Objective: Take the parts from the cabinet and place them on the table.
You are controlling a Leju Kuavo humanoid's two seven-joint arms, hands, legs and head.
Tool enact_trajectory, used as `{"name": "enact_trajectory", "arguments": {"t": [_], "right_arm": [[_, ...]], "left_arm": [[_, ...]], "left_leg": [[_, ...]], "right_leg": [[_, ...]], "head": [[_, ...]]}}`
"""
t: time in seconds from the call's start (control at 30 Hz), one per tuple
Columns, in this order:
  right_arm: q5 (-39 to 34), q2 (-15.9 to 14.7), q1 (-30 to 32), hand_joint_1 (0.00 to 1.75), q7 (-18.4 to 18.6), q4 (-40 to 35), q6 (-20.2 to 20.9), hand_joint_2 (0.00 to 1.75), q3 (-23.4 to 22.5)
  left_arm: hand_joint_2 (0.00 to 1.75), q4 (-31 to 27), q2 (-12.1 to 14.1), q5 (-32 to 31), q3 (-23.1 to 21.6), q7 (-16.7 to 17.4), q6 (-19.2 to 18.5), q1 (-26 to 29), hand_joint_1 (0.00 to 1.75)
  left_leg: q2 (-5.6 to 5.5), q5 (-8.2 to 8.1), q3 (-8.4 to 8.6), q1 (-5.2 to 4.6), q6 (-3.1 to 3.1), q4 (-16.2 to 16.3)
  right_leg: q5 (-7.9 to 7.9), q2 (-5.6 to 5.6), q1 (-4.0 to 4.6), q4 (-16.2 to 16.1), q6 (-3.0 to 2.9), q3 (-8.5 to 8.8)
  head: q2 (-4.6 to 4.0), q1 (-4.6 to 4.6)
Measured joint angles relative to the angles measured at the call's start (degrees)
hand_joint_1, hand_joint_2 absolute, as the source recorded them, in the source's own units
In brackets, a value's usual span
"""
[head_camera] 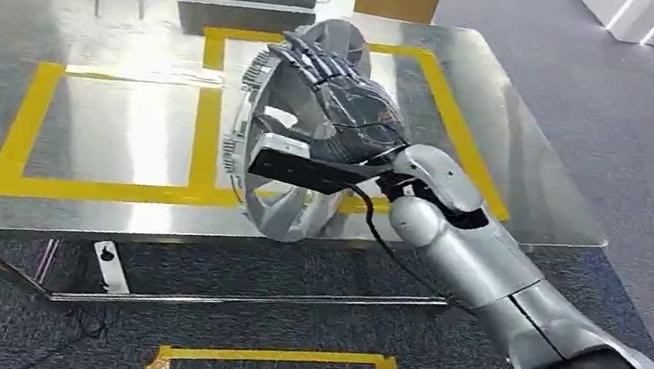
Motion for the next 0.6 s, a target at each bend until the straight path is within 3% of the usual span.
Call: {"name": "enact_trajectory", "arguments": {"t": [0.03,0.1,0.13,0.17,0.23,0.3,0.33,0.37,0.47,0.5,0.53,0.57,0.6], "right_arm": [[1.15,-0.43,-0.23,0.00,0.65,0.04,-1.13,1.75,0.22],[6.53,-1.38,-0.79,0.00,3.86,0.06,-5.43,1.75,0.41],[9.92,-1.76,-0.84,0.00,6.08,0.04,-8.05,1.75,0.35],[14.70,-2.58,-0.88,0.00,9.28,0.00,-11.46,1.75,0.11],[21.23,-3.93,-0.60,0.00,13.02,-0.18,-14.62,1.75,-1.03],[21.94,-5.35,-0.23,0.00,13.22,-0.39,-15.36,1.75,-2.64],[21.63,-5.59,0.09,0.00,12.78,-0.74,-15.30,1.75,-3.68],[21.04,-5.75,0.33,0.00,12.30,-1.01,-15.08,1.75,-4.68],[19.62,-5.97,2.35,0.00,10.53,-1.53,-14.05,1.75,-6.89],[19.29,-6.01,3.16,0.00,10.29,-1.71,-13.96,1.75,-7.41],[18.94,-6.01,3.92,0.00,10.07,-1.82,-13.92,1.75,-7.72],[18.34,-6.01,4.30,0.00,9.70,-2.21,-13.92,1.75,-8.35],[17.90,-6.01,4.56,0.00,9.40,-2.51,-13.92,1.75,-8.79]], "left_arm": [[0.00,0.00,0.00,0.09,-0.04,0.00,-0.02,0.01,0.00],[0.00,0.00,-0.04,0.15,-0.13,0.00,-0.09,0.00,0.00],[0.00,0.00,-0.15,0.15,-0.18,0.00,-0.09,-0.01,0.00],[0.00,0.00,-0.22,0.17,-0.18,0.02,-0.07,-0.03,0.00],[0.00,0.00,-0.35,0.24,-0.22,0.09,-0.02,0.12,0.00],[0.00,0.00,-0.48,0.28,-0.22,0.11,0.04,0.14,0.00],[0.00,0.00,-0.46,0.28,-0.24,0.11,0.07,0.20,0.00],[0.00,0.00,-0.46,0.28,-0.31,0.11,0.11,0.23,0.00],[0.00,0.00,-0.35,0.28,-0.46,0.17,0.11,0.24,0.00],[0.00,0.00,-0.35,0.28,-0.50,0.15,0.09,0.28,0.00],[0.00,0.00,-0.35,0.28,-0.50,0.15,0.07,0.32,0.00],[0.00,0.00,-0.35,0.28,-0.52,0.15,0.04,0.32,0.00],[0.00,0.00,-0.35,0.28,-0.52,0.15,0.04,0.31,0.00]], "left_leg": [[-0.18,-0.01,0.04,0.00,0.01,0.02],[-0.52,-0.11,0.12,0.00,-0.11,0.20],[-0.60,-0.19,0.10,-0.01,-0.22,0.31],[-0.69,-0.28,-0.29,-0.35,-0.56,0.56],[-0.65,-0.07,-0.58,-0.31,-1.06,0.61],[-0.67,-0.14,-0.54,-0.36,-1.61,0.55],[-0.53,-1.10,-0.89,-0.25,-1.90,1.45],[-0.42,-2.79,-1.98,-0.21,-2.22,4.04],[-0.34,-8.30,-8.16,0.09,-2.86,17.32],[-0.33,-8.23,-9.02,0.08,-2.89,18.78],[-0.33,-6.55,-8.53,0.09,-2.83,17.34],[-0.33,-4.32,-7.18,0.08,-2.70,14.10],[-0.32,-1.17,-4.56,0.07,-2.41,8.39]], "right_leg": [[1.63,0.00,0.00,-1.85,-0.03,0.89],[7.27,-0.11,0.02,-12.64,-0.49,5.93],[8.72,-0.25,0.06,-16.46,-0.70,7.75],[7.64,-0.35,0.36,-18.85,-1.06,9.16],[7.91,-0.05,0.46,-18.68,-1.40,8.90],[8.25,-0.06,0.20,-19.07,-2.09,9.01],[8.42,-0.18,-0.03,-19.33,-2.34,9.25],[8.40,-0.19,-0.13,-19.34,-2.60,9.26],[8.28,-0.14,-0.07,-19.26,-2.74,9.30],[8.22,-0.14,-0.06,-19.22,-2.73,9.32],[8.12,-0.12,-0.06,-19.16,-2.72,9.35],[8.02,-0.07,-0.05,-19.04,-2.68,9.40],[7.84,0.02,-0.05,-18.94,-2.53,9.56]], "head": [[0.00,0.09],[0.00,0.07],[0.00,0.07],[0.00,0.00],[0.00,-0.09],[0.00,0.00],[0.00,-0.02],[0.00,-0.24],[0.00,-0.26],[0.00,-0.31],[0.00,-0.26],[0.00,-0.31],[0.00,-0.30]]}}
